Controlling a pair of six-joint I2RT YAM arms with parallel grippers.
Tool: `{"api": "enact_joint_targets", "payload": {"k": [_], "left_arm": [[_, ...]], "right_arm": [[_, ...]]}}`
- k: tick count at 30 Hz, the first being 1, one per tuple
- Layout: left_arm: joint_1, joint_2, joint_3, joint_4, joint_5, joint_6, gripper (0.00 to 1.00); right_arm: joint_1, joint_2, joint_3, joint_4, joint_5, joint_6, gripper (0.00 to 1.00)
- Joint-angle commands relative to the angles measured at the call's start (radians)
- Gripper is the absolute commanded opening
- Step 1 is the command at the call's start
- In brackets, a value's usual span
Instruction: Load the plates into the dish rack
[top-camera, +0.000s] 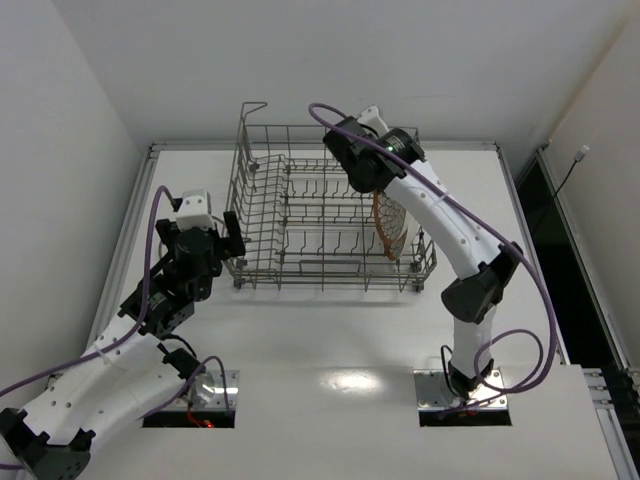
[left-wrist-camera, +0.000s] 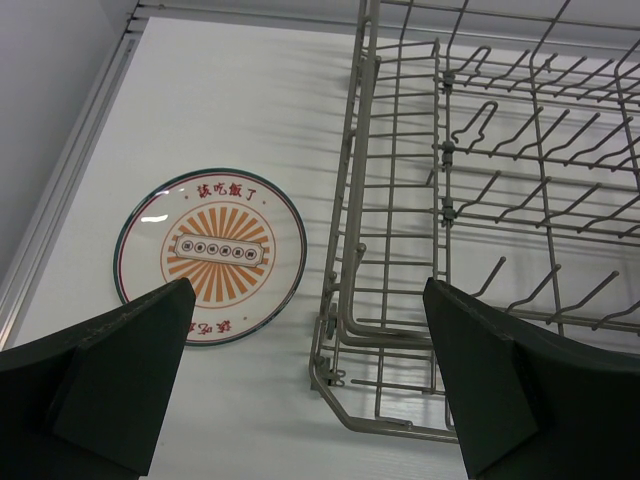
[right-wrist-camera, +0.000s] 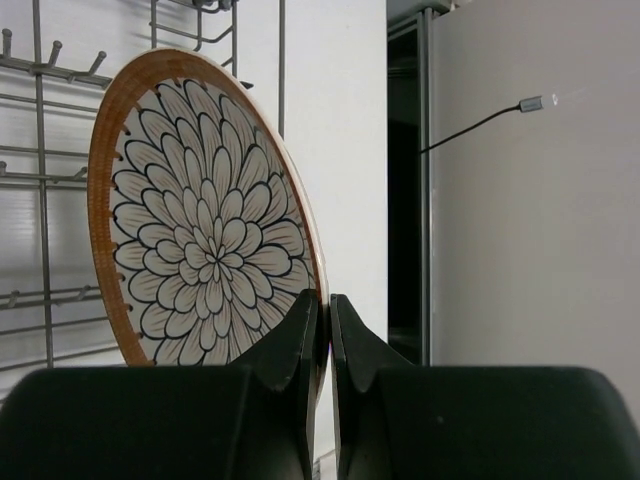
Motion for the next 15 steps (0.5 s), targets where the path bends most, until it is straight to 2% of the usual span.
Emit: {"api": "enact_joint_targets", "payload": {"k": [1,8,15], "left_arm": [[-0.006,-0.014,0.037,0.014,-0.012,-0.014,1.0],[-0.006,-0.023,0.037,0.014,-0.012,-0.014,1.0],[-0.006,-0.023,0.037,0.014,-0.002,-0.014,1.0]], "right_arm": [[0.015,-0.009,0.008,0.026,0.169,-0.02,0.0],[0.046,0.036,-0.037,0.026,0.29,-0.02,0.0],[0.075,0.078,-0.06,0.026,0.326,-0.02,0.0]]}}
